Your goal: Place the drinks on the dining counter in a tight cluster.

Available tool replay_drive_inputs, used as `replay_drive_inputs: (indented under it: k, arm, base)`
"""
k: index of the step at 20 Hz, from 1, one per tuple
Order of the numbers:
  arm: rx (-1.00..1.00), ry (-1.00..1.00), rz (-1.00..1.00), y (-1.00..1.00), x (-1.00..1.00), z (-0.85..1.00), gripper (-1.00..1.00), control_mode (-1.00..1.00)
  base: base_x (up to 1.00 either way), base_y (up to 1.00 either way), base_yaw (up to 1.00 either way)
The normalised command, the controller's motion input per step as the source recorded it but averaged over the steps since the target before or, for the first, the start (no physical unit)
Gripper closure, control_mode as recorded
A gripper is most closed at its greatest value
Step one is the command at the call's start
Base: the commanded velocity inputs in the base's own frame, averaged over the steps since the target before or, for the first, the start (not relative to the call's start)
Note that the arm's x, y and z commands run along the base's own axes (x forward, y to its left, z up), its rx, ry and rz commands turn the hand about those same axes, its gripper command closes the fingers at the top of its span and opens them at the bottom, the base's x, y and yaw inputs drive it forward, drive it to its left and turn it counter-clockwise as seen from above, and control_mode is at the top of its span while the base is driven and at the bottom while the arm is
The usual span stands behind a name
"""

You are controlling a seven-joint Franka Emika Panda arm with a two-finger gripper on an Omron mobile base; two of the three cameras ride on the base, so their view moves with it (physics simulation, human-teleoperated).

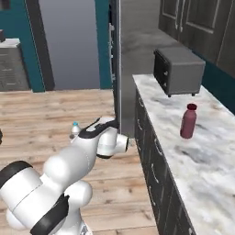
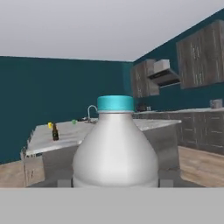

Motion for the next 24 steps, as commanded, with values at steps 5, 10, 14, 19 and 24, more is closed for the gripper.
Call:
replay_drive_inputs:
  k: [5,10,14,19,24]
  arm:
    - [0.0,0.0,0.0,0.0,0.0,0.0,1.0,1.0]
    - [0.0,0.0,0.0,0.0,0.0,0.0,1.0,1.0]
    - [0.0,0.0,0.0,0.0,0.0,0.0,1.0,1.0]
    - [0.0,0.0,0.0,0.0,0.0,0.0,1.0,1.0]
    - [0.0,0.0,0.0,0.0,0.0,0.0,1.0,1.0]
  base:
    - [0.01,0.0,0.93]
    - [0.16,0.0,0.84]
    - [0.29,-0.01,0.74]
    - [0.66,-0.1,0.27]
    - [0.81,-0.16,0.1]
